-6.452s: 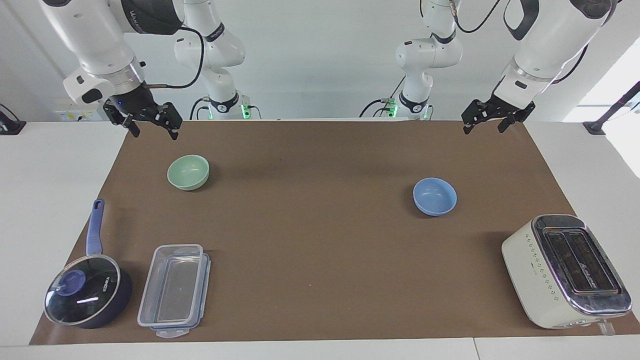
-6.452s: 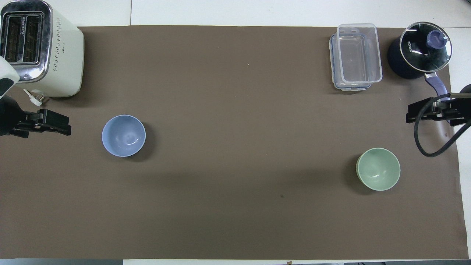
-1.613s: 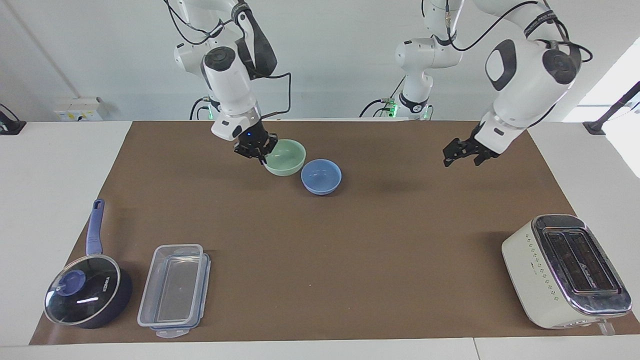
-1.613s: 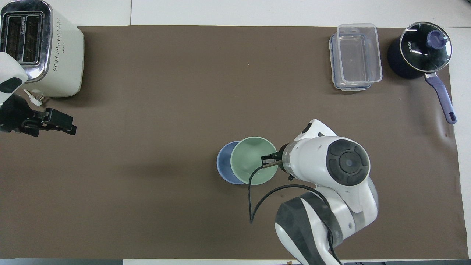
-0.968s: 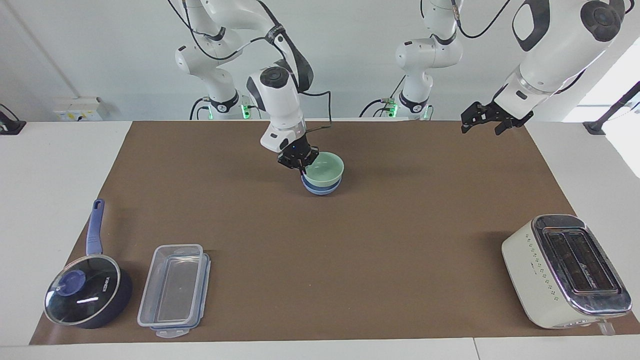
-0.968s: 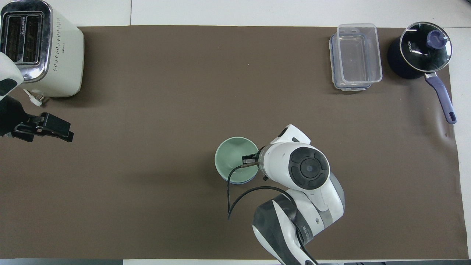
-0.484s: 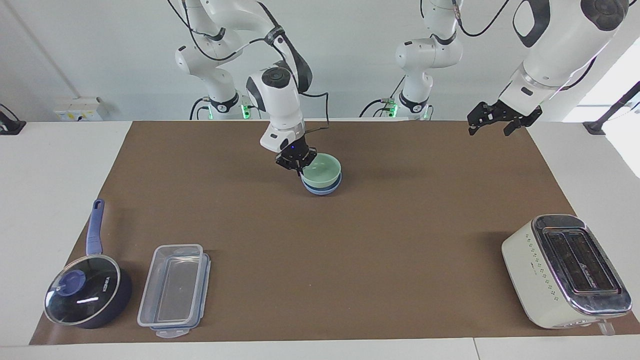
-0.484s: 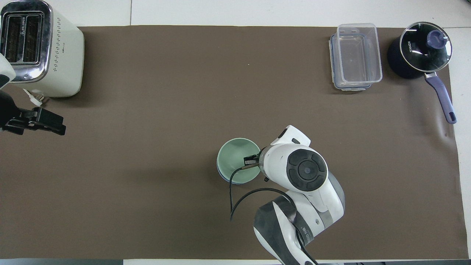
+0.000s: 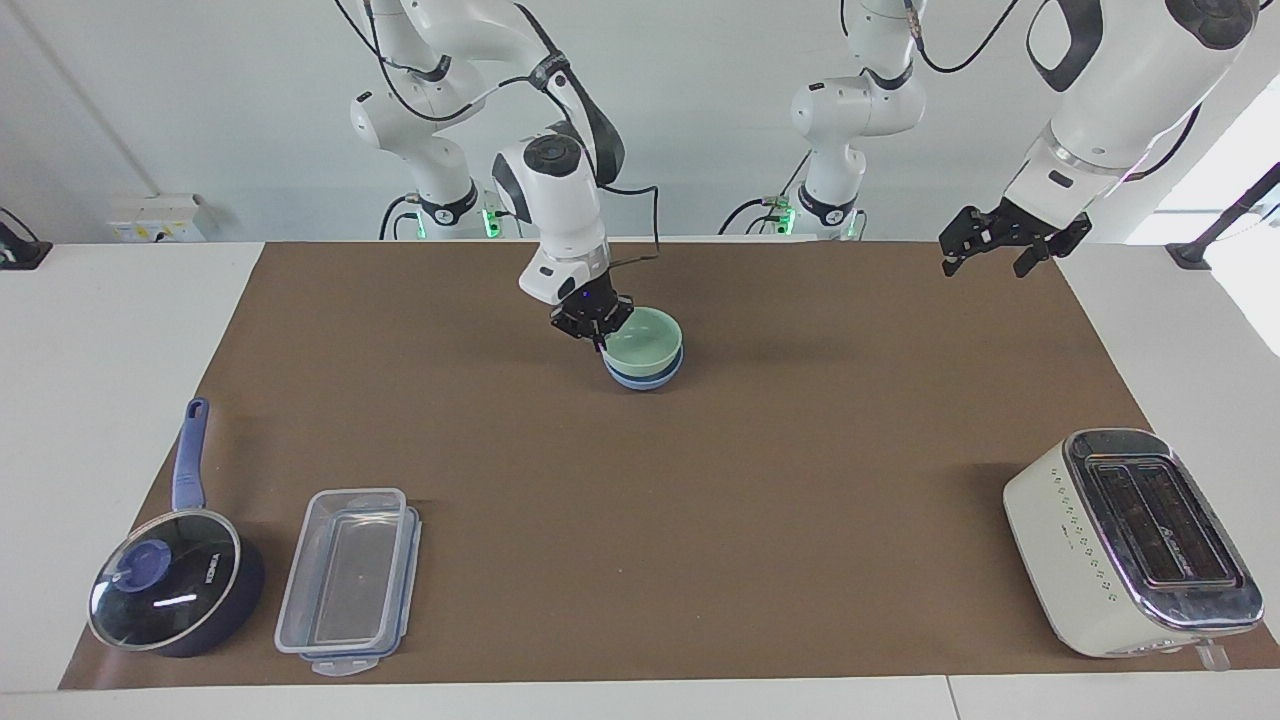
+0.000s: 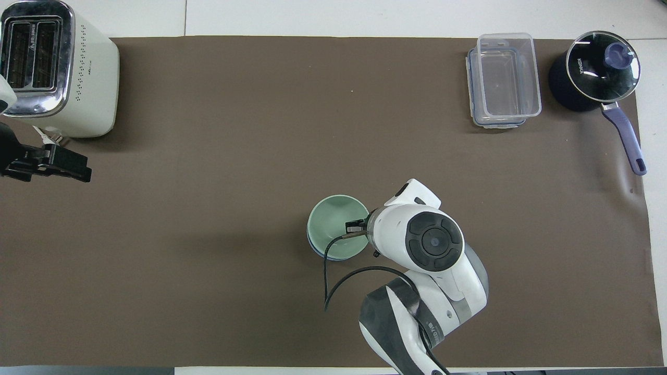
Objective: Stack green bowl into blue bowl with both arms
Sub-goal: 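Open the right gripper to release the green bowl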
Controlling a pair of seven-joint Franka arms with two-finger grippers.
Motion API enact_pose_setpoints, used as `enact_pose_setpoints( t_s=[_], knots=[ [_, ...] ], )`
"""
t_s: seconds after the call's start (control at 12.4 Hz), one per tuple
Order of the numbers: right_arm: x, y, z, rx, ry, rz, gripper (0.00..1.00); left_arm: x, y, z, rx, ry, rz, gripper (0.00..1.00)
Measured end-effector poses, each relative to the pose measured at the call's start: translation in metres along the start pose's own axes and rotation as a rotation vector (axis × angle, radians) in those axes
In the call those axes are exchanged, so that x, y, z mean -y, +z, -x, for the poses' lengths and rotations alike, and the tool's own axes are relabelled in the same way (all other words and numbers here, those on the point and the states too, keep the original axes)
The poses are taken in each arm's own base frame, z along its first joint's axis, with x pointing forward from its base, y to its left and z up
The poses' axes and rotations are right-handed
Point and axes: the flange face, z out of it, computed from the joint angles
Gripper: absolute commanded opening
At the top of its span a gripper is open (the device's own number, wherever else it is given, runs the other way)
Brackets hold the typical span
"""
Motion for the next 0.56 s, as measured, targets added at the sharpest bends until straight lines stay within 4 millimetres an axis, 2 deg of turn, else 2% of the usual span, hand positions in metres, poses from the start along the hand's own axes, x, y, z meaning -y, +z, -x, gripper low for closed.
enact_pose_setpoints(
  t_s=[0.16, 0.24, 0.32, 0.4, 0.56],
  knots=[
    [0.0012, 0.0005, 0.0013, 0.002, -0.001, 0.001, 0.00, 0.0000, -0.0002, -0.0002, -0.002, 0.000, 0.000, 1.00],
    [0.0020, -0.0002, 0.0017, 0.001, -0.003, 0.000, 0.37, 0.0000, -0.0002, -0.0002, -0.002, 0.000, 0.000, 1.00],
    [0.0024, -0.0010, 0.0020, 0.000, -0.004, -0.001, 0.96, 0.0000, -0.0002, -0.0002, -0.002, 0.000, 0.000, 1.00],
    [0.0026, -0.0016, 0.0020, -0.001, -0.004, -0.002, 1.00, 0.0000, -0.0002, -0.0002, -0.002, 0.000, 0.000, 1.00],
    [0.0026, -0.0042, 0.0017, -0.002, -0.003, -0.003, 1.00, 0.0000, -0.0003, -0.0003, -0.003, 0.000, 0.000, 1.00]
  ],
)
